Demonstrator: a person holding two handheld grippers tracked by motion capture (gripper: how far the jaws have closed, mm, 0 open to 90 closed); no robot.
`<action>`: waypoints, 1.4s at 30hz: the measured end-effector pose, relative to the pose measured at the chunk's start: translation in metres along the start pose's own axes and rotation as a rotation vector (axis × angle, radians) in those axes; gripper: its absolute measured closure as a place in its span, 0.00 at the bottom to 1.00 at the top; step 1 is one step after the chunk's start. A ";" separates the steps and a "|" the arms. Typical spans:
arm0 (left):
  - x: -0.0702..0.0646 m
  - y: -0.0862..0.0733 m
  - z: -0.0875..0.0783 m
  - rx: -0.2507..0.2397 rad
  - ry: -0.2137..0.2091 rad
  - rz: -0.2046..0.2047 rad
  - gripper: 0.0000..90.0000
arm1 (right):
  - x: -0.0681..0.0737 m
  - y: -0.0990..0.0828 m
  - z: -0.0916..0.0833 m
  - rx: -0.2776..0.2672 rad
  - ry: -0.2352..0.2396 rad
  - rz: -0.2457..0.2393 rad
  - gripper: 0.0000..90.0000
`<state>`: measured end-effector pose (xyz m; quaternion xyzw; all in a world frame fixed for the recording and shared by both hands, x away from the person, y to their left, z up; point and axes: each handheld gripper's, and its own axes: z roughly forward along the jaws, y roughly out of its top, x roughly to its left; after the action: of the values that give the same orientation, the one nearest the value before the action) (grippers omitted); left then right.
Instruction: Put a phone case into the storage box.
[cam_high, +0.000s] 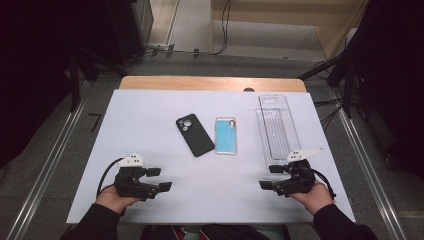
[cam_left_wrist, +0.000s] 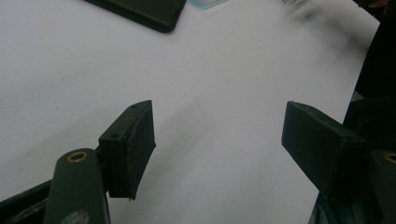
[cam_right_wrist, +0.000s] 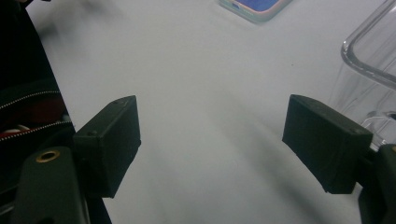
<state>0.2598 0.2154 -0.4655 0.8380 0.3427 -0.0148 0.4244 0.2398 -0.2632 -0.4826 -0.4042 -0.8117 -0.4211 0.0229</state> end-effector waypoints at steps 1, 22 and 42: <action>0.000 0.000 0.000 0.000 0.000 0.000 0.29 | 0.000 0.000 0.000 0.000 0.000 0.000 0.19; 0.005 0.004 0.005 0.005 0.005 0.004 0.29 | 0.001 -0.001 0.002 -0.005 -0.026 0.027 0.19; 0.001 0.004 0.003 0.005 -0.008 0.010 0.29 | 0.005 -0.004 -0.001 0.003 -0.040 0.053 0.21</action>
<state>0.2631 0.2120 -0.4653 0.8408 0.3369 -0.0168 0.4235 0.2340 -0.2619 -0.4829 -0.4339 -0.8015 -0.4111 0.0183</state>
